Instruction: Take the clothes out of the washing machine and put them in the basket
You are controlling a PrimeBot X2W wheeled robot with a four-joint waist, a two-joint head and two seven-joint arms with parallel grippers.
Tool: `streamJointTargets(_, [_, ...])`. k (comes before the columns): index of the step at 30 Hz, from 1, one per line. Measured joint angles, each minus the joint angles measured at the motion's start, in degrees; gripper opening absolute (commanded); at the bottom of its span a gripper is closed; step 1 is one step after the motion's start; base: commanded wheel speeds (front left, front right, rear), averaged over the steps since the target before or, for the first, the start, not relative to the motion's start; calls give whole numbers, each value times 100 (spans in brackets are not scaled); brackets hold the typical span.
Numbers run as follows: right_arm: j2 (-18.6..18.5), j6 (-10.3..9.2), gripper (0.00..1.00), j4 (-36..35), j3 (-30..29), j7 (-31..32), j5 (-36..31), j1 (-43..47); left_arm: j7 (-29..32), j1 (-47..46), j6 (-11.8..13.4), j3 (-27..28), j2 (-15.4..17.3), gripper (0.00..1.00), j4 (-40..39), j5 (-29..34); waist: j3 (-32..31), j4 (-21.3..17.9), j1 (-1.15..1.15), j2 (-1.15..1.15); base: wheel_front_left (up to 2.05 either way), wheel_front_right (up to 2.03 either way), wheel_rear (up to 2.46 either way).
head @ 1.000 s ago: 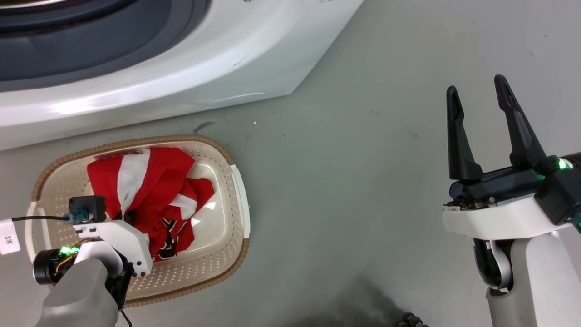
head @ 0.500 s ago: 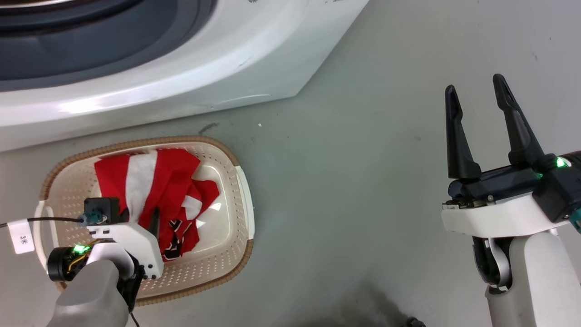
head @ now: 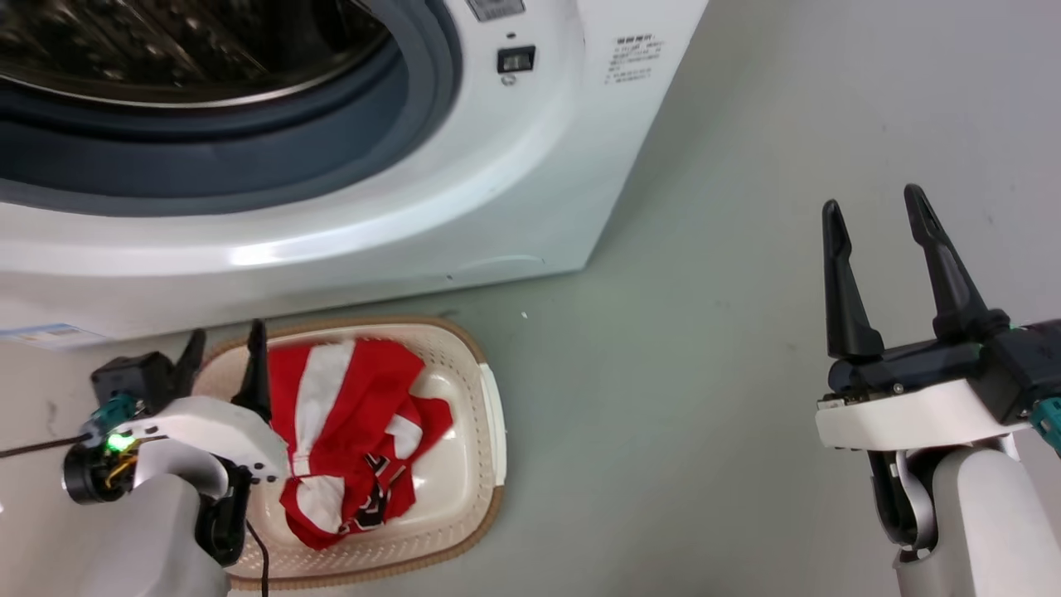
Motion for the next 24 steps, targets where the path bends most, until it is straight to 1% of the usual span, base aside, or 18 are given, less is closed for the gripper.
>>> streamJointTargets(3, [-1,0,100,40,-52,-1,-56,59,-2,307,-4,465,-104,100,-686,321,-272,117,0,0,0,0,0])
streamJointTargets(7, [-1,0,100,90,-73,-1,-153,159,-1,753,-69,970,-401,100,-1572,744,-630,283,0,0,0,0,0])
streamJointTargets(12, [0,0,100,134,-102,-1,-242,305,0,1231,-154,1425,-805,100,-2681,1325,-1034,498,-1,0,0,0,0])
streamJointTargets(13, [-1,0,100,148,-101,-1,-254,347,-1,1329,-125,1490,-862,100,-2975,1557,-1109,540,-1,0,0,0,0])
streamJointTargets(15, [-1,0,100,183,-88,-1,-271,406,-3,1486,-81,1578,-964,100,-3483,1906,-1253,612,-1,0,0,0,0])
streamJointTargets(17, [0,0,100,200,-82,-1,-303,486,-3,1731,-52,1605,-1118,100,-3838,2127,-1389,672,-1,0,0,0,0])
streamJointTargets(20, [-1,0,100,196,-69,-1,-308,609,-2,2058,-48,1536,-1238,100,-4165,2408,-1577,748,-1,0,0,0,0])
streamJointTargets(21, [-2,0,100,171,-79,-1,-252,749,-1,2320,-22,1430,-1329,100,-4305,2514,-1741,806,-2,0,0,0,0])
streamJointTargets(24, [-2,0,100,140,-2,-1,-202,955,-2,2533,37,1356,-1396,100,-4429,2542,-1881,836,-1,0,0,0,0])
